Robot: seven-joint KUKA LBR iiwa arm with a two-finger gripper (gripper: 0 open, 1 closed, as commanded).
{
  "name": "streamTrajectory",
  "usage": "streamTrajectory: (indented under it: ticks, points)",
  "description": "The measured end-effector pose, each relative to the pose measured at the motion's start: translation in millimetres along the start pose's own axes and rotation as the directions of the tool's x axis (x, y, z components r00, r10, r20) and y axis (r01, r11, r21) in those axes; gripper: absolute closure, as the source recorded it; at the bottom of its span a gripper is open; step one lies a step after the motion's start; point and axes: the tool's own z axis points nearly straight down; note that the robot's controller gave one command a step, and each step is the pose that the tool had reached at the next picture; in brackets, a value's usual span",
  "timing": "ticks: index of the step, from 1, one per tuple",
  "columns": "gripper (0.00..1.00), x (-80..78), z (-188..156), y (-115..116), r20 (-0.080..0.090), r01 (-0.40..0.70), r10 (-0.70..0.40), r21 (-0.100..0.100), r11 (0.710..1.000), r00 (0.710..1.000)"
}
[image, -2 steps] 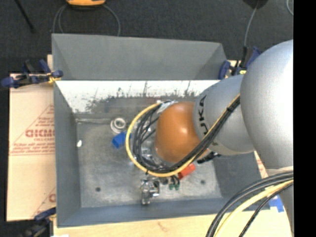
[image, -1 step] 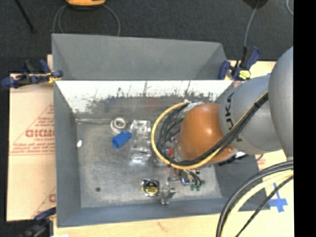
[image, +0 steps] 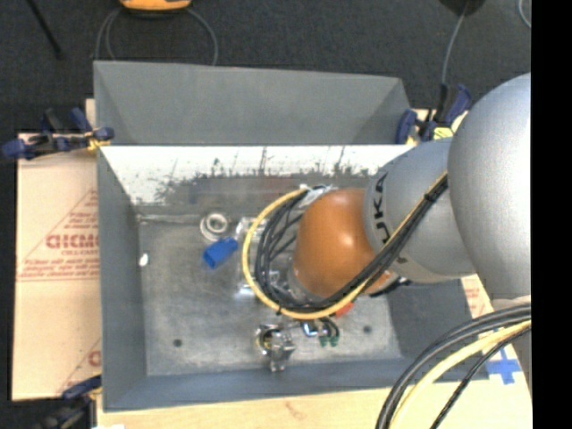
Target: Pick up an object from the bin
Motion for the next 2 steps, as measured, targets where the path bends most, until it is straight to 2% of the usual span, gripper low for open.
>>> streamTrajectory:
  ticks: [1, 2]
  points:
    - [1.0, -1.9, -2.0, 0.1, 0.005, -0.004, 0.004, -0.003, 1.0, 1.0]
    - [1.0, -24.7, -128.3, -21.7, -0.004, 0.354, -0.354, -0.003, 0.935, 0.935]
